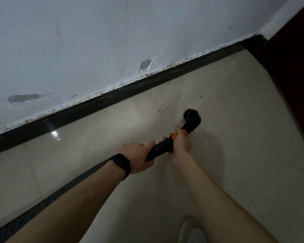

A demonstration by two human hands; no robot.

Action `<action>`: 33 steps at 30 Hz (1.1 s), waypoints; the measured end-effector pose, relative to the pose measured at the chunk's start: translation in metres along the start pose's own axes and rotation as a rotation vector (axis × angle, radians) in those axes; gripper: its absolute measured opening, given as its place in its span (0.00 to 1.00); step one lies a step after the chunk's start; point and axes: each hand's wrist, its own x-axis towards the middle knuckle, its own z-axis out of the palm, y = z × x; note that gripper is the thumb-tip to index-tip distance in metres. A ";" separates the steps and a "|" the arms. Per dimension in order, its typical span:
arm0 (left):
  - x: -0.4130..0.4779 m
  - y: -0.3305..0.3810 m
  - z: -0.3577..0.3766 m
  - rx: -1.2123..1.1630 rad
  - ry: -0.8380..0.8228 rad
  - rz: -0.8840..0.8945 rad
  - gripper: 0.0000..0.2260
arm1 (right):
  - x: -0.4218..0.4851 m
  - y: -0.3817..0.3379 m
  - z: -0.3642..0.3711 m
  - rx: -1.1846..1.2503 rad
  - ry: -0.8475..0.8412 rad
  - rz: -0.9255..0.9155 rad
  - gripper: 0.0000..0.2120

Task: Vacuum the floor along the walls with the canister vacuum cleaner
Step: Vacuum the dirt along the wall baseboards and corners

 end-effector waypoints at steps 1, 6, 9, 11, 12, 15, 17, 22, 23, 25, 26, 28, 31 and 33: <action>0.004 0.003 0.000 -0.010 -0.001 -0.002 0.12 | 0.002 -0.004 -0.002 -0.001 0.000 -0.008 0.10; 0.026 0.018 -0.003 -0.042 0.007 -0.005 0.13 | 0.017 -0.023 -0.009 -0.016 0.008 -0.040 0.09; 0.038 0.026 -0.006 -0.043 0.018 -0.004 0.13 | 0.026 -0.034 -0.012 -0.021 0.020 -0.050 0.09; 0.049 0.033 -0.010 -0.037 0.023 -0.002 0.13 | 0.033 -0.044 -0.014 -0.020 0.030 -0.058 0.09; 0.055 0.037 -0.012 -0.037 0.026 -0.002 0.14 | 0.037 -0.050 -0.014 -0.016 0.034 -0.061 0.09; 0.073 0.048 -0.019 -0.062 0.037 -0.015 0.14 | 0.050 -0.070 -0.015 -0.010 0.033 -0.064 0.08; 0.081 0.052 -0.020 -0.086 0.044 -0.033 0.15 | 0.057 -0.080 -0.013 -0.029 0.015 -0.066 0.08; 0.090 0.057 -0.012 -0.163 0.091 -0.104 0.15 | 0.071 -0.092 -0.006 -0.115 -0.046 -0.074 0.08; 0.090 0.057 -0.010 -0.173 0.102 -0.120 0.15 | 0.072 -0.092 -0.004 -0.129 -0.062 -0.074 0.07; 0.087 0.055 -0.008 -0.187 0.118 -0.151 0.14 | 0.075 -0.090 0.000 -0.161 -0.093 -0.072 0.07; 0.086 0.053 -0.007 -0.187 0.125 -0.165 0.14 | 0.076 -0.090 0.003 -0.177 -0.109 -0.070 0.08; 0.084 0.049 -0.009 -0.190 0.135 -0.189 0.14 | 0.078 -0.089 0.010 -0.206 -0.134 -0.074 0.10; 0.083 0.041 -0.015 -0.229 0.157 -0.237 0.14 | 0.081 -0.089 0.026 -0.251 -0.175 -0.075 0.11; 0.083 0.037 -0.018 -0.248 0.160 -0.268 0.14 | 0.082 -0.091 0.036 -0.282 -0.206 -0.077 0.09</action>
